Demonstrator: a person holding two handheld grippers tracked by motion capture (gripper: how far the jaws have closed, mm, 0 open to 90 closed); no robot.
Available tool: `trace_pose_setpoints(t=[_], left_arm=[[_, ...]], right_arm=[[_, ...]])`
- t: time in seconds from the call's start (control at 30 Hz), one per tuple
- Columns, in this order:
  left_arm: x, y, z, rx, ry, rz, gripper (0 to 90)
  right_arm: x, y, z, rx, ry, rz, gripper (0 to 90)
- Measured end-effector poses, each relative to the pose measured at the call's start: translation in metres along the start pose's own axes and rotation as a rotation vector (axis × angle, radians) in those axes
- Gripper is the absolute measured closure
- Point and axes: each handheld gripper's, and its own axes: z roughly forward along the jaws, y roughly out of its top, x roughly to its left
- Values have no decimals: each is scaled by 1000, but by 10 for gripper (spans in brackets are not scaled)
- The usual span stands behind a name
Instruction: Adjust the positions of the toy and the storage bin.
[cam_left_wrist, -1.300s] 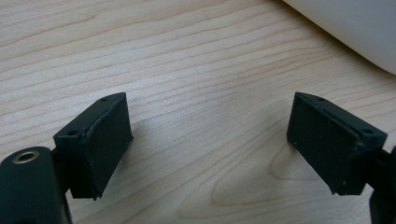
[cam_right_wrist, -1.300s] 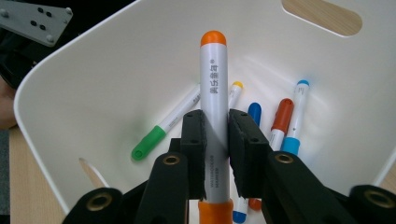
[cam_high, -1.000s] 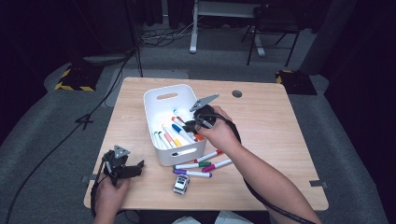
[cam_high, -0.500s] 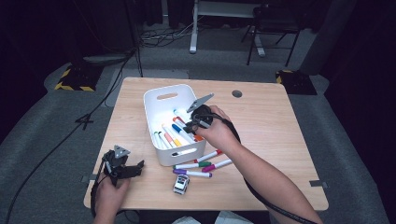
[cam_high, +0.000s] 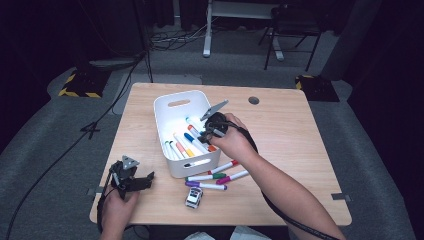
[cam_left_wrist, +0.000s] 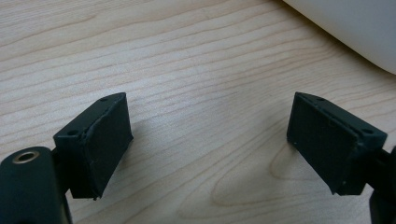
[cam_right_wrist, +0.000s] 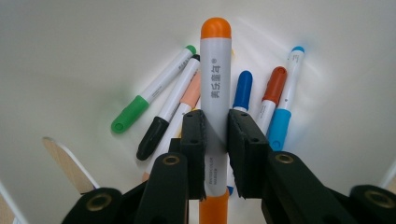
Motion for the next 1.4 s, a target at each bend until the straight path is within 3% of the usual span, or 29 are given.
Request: trace_pose_setpoints(t=[0.13, 0.17, 0.2, 0.4, 0.67, 0.93, 1.17, 1.4], left_arm=[[0, 0, 0, 0, 0, 0, 141], [0, 0, 0, 2, -2, 0, 141], [0, 0, 0, 0, -1, 0, 141], [0, 0, 0, 3, -1, -1, 141], [0, 0, 0, 3, -2, -1, 141], [0, 0, 0, 5, -2, 0, 141], [1, 1, 0, 6, -4, 0, 141], [1, 1, 0, 6, -4, 0, 141]], right_arm=[[0, 0, 0, 1, -4, -3, 756], [0, 0, 0, -4, 8, 12, 651], [0, 0, 1, -10, 20, 28, 617], [5, 0, -9, -80, 36, 30, 581], [7, -9, -45, -185, 63, 16, 590], [-10, -39, -81, -259, 77, 55, 592], [-25, -72, -82, -227, 63, 65, 595], [-24, -95, -52, -141, 84, 71, 578]])
